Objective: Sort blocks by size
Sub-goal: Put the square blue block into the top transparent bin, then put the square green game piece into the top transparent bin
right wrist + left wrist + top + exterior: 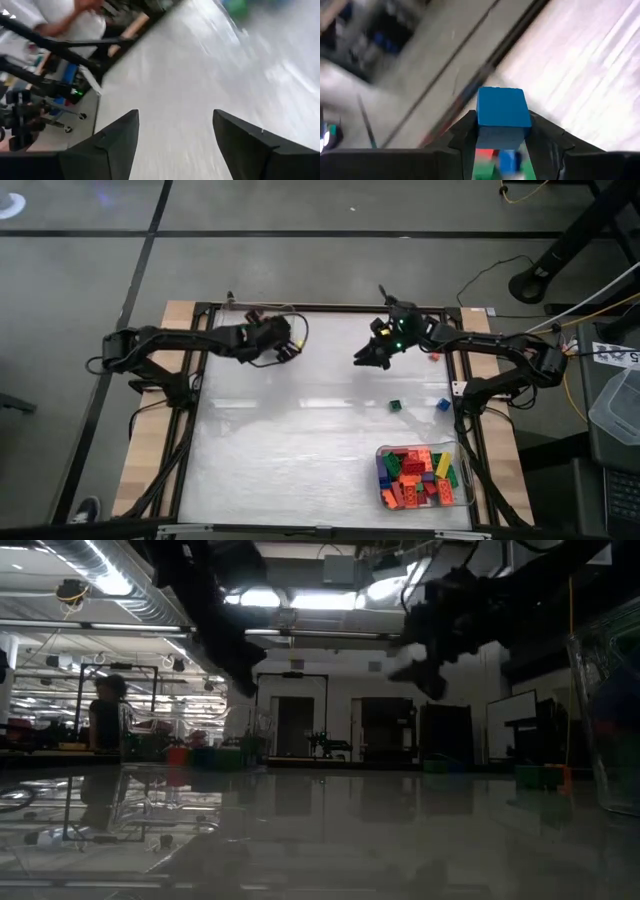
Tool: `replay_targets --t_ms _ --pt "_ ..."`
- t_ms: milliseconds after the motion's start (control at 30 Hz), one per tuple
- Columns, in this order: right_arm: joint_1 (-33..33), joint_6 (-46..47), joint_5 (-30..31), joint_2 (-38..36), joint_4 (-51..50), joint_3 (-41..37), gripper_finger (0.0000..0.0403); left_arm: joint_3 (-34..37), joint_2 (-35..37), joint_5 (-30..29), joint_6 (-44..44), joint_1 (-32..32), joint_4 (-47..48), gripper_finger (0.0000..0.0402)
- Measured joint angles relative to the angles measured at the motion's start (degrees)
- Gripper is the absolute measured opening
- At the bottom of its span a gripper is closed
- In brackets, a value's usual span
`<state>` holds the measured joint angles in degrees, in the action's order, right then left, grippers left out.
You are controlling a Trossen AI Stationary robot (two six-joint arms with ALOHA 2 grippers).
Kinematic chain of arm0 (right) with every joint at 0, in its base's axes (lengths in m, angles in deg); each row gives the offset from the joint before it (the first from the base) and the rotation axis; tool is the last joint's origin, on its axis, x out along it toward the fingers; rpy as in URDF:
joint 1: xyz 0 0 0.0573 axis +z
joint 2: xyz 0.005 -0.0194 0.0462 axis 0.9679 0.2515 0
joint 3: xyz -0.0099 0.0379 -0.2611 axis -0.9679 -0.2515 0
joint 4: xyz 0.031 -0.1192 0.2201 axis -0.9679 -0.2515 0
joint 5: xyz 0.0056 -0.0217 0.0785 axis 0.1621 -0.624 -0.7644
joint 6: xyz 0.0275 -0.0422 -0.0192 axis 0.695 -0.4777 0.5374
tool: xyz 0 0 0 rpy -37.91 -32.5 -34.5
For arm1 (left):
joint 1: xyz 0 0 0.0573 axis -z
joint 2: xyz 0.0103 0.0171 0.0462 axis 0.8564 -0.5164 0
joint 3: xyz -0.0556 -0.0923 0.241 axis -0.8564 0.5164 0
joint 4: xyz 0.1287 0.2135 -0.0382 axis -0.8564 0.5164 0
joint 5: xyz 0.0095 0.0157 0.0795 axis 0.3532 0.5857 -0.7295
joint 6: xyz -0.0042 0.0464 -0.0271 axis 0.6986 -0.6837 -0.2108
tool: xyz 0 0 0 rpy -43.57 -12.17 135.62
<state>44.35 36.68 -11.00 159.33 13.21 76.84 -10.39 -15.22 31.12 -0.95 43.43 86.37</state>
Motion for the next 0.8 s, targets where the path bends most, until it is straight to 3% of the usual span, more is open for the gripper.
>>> replay_targets --t_ms 167,367,567,800 --pt "-0.60 -0.26 0.81 -0.44 -11.46 0.00 0.0253 0.04 -0.08 0.33 8.03 -5.18 4.93 0.0140" --pt "-0.44 -4.93 5.93 -5.38 -25.73 0.00 0.0253 0.02 -0.08 1.04 15.95 -8.90 5.29 0.0187" --pt "-0.44 -7.31 22.87 -13.92 -45.36 0.00 0.0253 -0.01 -0.08 8.68 20.19 -10.82 5.73 0.0213" --pt "-0.42 2.67 40.61 -19.26 -70.36 0.00 0.0253 -0.01 -0.08 11.39 20.54 -10.72 5.67 0.0209"
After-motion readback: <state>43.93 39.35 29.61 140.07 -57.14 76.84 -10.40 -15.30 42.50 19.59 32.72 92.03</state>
